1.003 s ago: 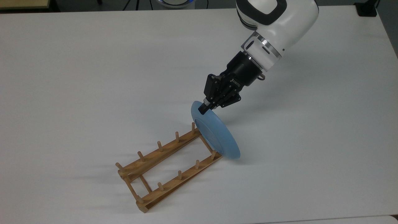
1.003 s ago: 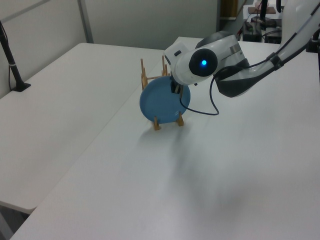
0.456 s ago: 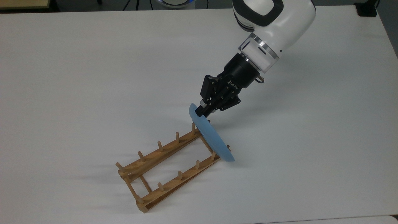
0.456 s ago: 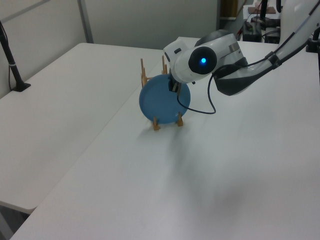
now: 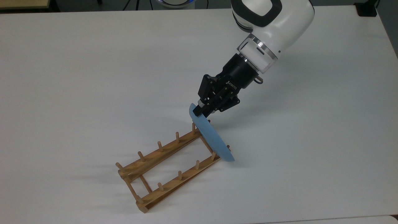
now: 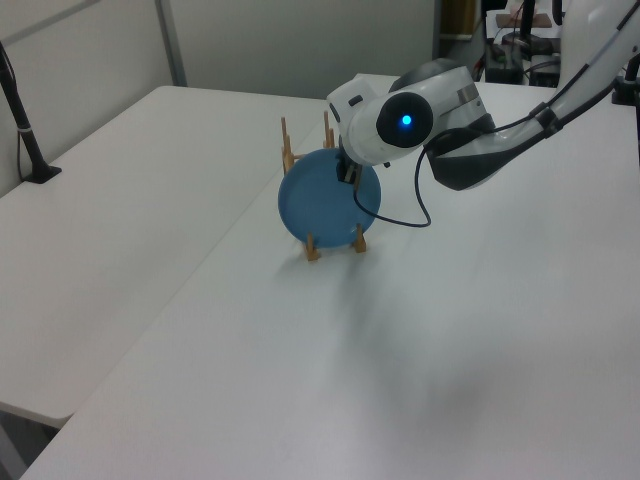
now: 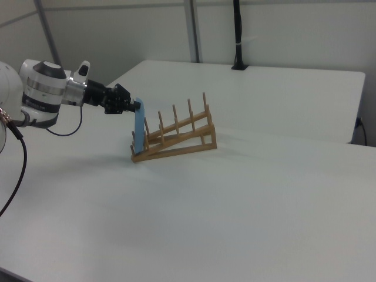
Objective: Place plate in plate rack
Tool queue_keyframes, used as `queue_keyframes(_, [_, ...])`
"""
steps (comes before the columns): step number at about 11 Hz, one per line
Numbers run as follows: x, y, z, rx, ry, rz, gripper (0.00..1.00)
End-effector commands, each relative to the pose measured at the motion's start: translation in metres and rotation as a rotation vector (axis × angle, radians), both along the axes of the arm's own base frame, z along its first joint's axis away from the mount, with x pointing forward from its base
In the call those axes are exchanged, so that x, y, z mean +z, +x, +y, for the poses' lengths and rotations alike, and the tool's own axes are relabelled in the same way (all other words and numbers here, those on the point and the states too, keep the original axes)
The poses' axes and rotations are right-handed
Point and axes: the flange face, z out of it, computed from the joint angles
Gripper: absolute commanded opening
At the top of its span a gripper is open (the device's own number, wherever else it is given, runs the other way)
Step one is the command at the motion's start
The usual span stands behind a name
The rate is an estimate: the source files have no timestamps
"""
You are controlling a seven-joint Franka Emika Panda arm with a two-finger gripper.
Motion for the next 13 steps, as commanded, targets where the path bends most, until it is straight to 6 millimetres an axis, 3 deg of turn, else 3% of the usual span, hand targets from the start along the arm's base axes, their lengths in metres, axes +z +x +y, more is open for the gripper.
queue_keyframes(1, [0.004,0.003,0.002,0.016,0.011,-0.042,0.26])
queue_keyframes(5, [0.044,-0.002,0.004,-0.019,0.107,-0.071,0.29])
queue_keyframes(7, [0.068,-0.011,0.018,-0.056,0.253,-0.051,0.43])
queue_keyframes(11, [0.076,-0.018,0.030,-0.074,0.341,-0.026,0.47])
queue_keyframes(12, [0.095,-0.018,0.033,-0.108,0.448,-0.016,0.56])
queue_keyframes(13, [0.104,-0.022,0.035,-0.152,0.567,0.028,0.80])
